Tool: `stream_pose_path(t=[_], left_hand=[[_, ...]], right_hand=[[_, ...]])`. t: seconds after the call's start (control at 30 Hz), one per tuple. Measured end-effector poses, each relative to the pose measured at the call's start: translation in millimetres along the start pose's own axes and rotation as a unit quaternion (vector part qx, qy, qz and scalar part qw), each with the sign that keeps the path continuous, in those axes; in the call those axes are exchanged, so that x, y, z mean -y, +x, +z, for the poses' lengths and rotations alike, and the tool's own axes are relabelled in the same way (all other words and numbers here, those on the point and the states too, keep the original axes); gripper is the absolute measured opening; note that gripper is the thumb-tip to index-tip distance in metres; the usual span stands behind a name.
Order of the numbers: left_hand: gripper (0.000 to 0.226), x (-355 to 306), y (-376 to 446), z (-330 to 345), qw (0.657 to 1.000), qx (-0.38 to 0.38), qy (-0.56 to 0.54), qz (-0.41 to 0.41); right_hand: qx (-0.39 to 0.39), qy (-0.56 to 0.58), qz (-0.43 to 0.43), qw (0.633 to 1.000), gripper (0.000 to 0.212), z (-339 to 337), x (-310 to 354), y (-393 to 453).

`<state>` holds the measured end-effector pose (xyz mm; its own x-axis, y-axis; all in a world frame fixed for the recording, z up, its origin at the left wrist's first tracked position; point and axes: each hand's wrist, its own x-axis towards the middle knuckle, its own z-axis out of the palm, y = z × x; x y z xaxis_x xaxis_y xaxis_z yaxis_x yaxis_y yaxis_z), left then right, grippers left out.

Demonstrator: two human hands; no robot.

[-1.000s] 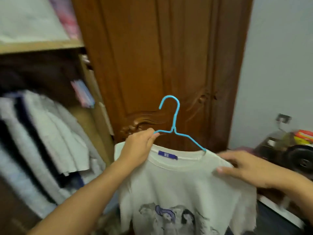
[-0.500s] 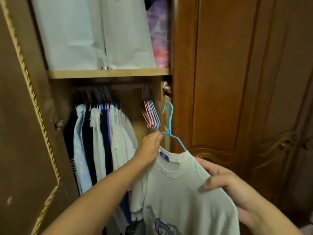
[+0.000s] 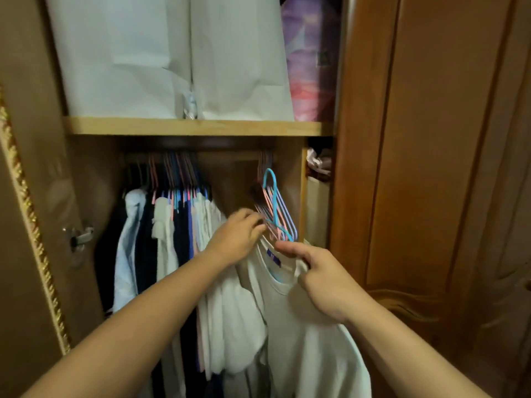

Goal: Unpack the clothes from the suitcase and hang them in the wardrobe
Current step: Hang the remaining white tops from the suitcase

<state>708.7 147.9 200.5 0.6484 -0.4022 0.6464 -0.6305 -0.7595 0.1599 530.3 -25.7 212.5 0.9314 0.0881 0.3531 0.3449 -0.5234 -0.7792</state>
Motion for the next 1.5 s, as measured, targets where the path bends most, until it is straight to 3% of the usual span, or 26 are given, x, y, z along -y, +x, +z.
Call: stream_pose_path(t=[0.1, 0.2, 0.47, 0.67, 0.73, 0.77, 0.83, 0.93, 1.07, 1.2, 1.3, 1.33, 1.43, 1.5], left_hand=[[0.059, 53, 3, -27, 0.97, 0.01, 0.21, -0.125], [0.072, 88, -11, -37, 0.953, 0.055, 0.149, -0.258], [0.09, 103, -16, -39, 0.958, 0.088, 0.104, -0.252], [0.091, 102, -18, -46, 0.957, 0.096, 0.068, -0.264], [0.075, 84, -26, -43, 0.964, 0.036, 0.081, -0.249], [0.057, 70, -33, -41, 0.972, -0.018, 0.078, -0.22], [0.03, 34, -42, -37, 0.979, -0.021, -0.007, -0.201], [0.031, 5, -43, -29, 0.956, 0.069, -0.18, -0.219], [0.013, -5, -27, -39, 0.849, 0.118, -0.438, -0.271], [0.032, -10, -21, -32, 0.846, 0.177, -0.44, -0.243], [0.034, -14, -24, -25, 0.777, 0.134, -0.555, -0.265], [0.036, -15, -26, -21, 0.777, 0.11, -0.557, -0.272], [0.041, -24, -30, -3, 0.794, 0.093, -0.544, -0.253], [0.041, -35, -32, 2, 0.776, 0.113, -0.569, -0.248]], right_hand=[[-0.011, -0.043, -0.007, 0.999, 0.082, 11, 2, 33], [-0.005, -0.062, -0.029, 0.998, 0.08, 30, 7, 63], [0.005, 0.002, 0.012, 1.0, 0.061, 59, 15, 180], [0.006, 0.054, 0.047, 0.997, 0.061, 72, 14, 230], [0.006, 0.084, 0.056, 0.995, 0.062, 83, 8, 234], [0.011, 0.1, 0.062, 0.993, 0.064, 87, 5, 234], [0.012, 0.126, 0.063, 0.99, 0.069, 92, 0, 236], [-0.001, 0.158, 0.069, 0.985, 0.071, 95, -4, 236], [-0.007, 0.158, 0.06, 0.986, 0.073, 95, -6, 233], [0.031, 0.149, 0.075, 0.985, 0.073, 80, -2, 219], [0.11, 0.241, 0.056, 0.963, 0.086, 63, -6, 196], [0.125, 0.261, 0.057, 0.956, 0.087, 60, -11, 185], [0.107, 0.267, 0.089, 0.954, 0.058, 62, -28, 153], [0.07, 0.288, 0.093, 0.951, 0.055, 62, -40, 143]])
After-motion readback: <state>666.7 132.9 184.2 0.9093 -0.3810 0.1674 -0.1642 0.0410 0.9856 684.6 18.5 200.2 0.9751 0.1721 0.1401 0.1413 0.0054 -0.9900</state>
